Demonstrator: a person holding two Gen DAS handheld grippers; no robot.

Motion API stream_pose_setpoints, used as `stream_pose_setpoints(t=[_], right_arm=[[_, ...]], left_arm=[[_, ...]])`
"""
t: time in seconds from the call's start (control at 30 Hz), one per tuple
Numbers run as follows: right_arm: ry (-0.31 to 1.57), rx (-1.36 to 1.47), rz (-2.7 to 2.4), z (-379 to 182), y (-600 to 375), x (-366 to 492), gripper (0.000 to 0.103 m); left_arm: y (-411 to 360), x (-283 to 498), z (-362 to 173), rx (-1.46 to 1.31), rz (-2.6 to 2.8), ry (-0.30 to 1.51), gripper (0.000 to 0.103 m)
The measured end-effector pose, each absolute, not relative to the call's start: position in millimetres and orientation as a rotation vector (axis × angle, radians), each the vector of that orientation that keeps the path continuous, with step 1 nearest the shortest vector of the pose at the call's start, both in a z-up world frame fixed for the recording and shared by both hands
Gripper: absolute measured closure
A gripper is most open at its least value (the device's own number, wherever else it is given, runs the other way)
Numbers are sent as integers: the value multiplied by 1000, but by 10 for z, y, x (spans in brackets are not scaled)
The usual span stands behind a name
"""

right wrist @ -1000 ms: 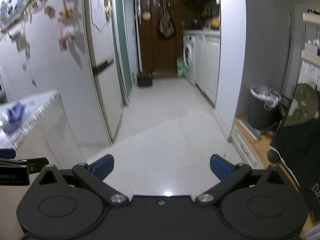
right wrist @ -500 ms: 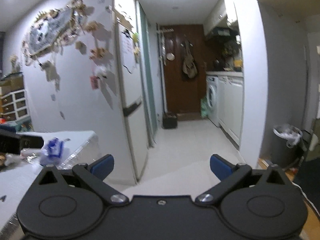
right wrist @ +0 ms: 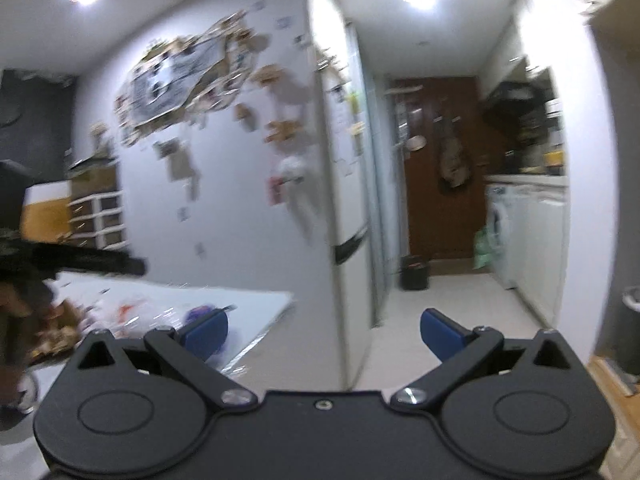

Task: Collect trash
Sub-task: 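Move both grippers back toward the trash on the counter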

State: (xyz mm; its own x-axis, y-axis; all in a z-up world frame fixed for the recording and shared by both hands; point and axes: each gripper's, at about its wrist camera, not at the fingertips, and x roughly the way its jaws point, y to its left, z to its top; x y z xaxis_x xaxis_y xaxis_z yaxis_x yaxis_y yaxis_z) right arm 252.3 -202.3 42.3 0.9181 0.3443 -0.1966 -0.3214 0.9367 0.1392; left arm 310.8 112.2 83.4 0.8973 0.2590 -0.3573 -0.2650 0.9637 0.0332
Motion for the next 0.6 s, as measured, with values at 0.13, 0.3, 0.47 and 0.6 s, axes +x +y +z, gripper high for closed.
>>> stream_pose_setpoints(t=[0.13,0.3,0.47,0.6], right_arm=[[253,67,394,392,-1678,2676,0],[263,72,427,303,-1286,2875,0],[298,99,425,213,-1000,3136,0],[280,143,416,164,-794,3352,0]], left_arm=[[1437,3298,729,-51,312,401,0],[1848,3453,604,-89,359,441,1],[2159,3555,467,-124,368,492,5],[2336,3600,344,-155,355,519,9]])
